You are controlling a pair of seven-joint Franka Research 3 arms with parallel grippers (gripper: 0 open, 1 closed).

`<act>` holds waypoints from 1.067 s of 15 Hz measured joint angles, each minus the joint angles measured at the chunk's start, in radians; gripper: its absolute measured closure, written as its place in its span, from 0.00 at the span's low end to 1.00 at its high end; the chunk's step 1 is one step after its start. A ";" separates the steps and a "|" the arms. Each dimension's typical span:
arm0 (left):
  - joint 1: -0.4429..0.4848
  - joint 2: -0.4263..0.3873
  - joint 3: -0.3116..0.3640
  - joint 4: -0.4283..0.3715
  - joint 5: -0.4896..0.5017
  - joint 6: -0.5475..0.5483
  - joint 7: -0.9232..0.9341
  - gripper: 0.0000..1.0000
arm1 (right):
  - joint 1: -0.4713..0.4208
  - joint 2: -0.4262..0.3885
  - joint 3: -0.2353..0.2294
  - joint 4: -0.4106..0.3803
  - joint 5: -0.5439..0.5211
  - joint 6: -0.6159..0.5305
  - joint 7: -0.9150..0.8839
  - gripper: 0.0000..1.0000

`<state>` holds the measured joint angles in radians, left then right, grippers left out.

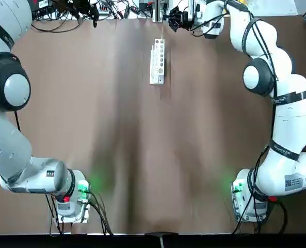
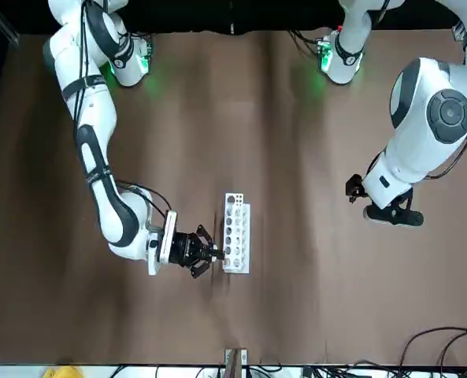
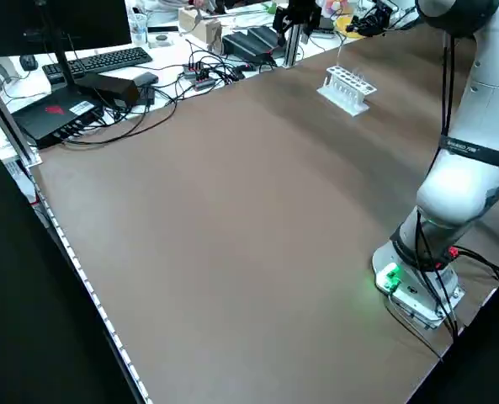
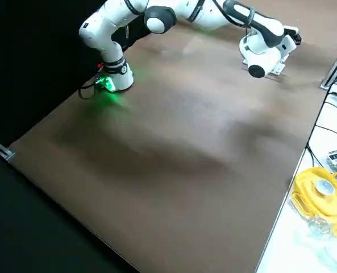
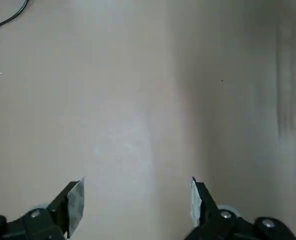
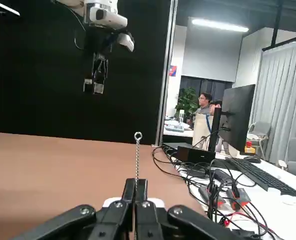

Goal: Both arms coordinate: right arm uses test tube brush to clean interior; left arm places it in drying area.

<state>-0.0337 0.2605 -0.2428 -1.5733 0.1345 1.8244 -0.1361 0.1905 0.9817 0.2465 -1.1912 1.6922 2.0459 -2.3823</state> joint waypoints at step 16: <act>-0.001 0.012 0.000 -0.004 0.006 0.011 0.000 0.00 | -0.022 -0.029 0.005 0.016 0.009 -0.015 0.047 0.97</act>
<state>-0.0349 0.2729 -0.2423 -1.5777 0.1401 1.8355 -0.1366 0.1680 0.9523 0.2516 -1.1752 1.7012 2.0306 -2.3354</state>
